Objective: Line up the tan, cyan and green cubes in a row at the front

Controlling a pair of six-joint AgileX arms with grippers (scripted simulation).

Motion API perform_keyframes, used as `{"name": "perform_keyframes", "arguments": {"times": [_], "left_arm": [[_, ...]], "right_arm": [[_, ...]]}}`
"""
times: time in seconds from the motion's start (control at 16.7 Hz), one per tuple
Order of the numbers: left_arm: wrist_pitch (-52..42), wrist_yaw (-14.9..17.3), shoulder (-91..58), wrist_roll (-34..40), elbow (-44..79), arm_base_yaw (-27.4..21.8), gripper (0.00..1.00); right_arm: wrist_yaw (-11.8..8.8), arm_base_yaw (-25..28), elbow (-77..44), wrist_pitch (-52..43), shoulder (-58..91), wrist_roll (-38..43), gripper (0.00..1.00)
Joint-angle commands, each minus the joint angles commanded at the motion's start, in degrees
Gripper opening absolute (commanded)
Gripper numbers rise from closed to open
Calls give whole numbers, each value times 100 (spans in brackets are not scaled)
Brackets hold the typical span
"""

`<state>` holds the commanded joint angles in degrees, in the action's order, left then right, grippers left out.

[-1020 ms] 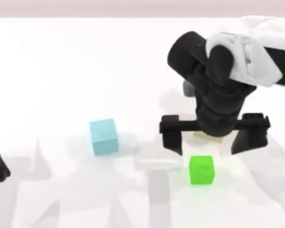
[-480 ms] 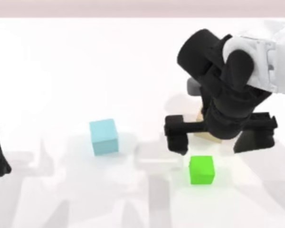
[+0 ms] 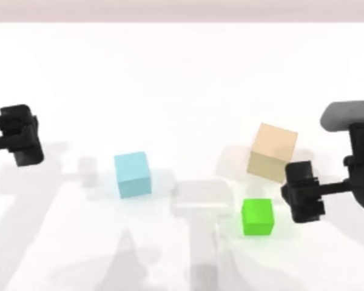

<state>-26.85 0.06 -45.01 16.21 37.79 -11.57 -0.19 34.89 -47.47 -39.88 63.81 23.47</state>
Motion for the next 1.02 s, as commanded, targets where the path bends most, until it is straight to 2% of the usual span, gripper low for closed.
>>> {"name": "perform_keyframes", "arguments": {"times": [0.3, 0.54, 0.84, 1.02], "left_arm": [[-1726, 16, -3254, 990, 2255, -706, 100], [-2880, 30, -5295, 1675, 3836, -1199, 100], [-3783, 16, -6862, 2253, 5273, -1617, 100], [-3969, 5, -7232, 2383, 5612, -1711, 100]], "right_arm": [[-80, -1007, 2323, 1541, -2877, -954, 100], [-57, -2004, 3696, 2639, -4640, -1626, 100], [7, -3124, 4593, 3713, -6003, -2220, 100], [19, -3426, 4745, 3983, -6373, -2345, 100]]}}
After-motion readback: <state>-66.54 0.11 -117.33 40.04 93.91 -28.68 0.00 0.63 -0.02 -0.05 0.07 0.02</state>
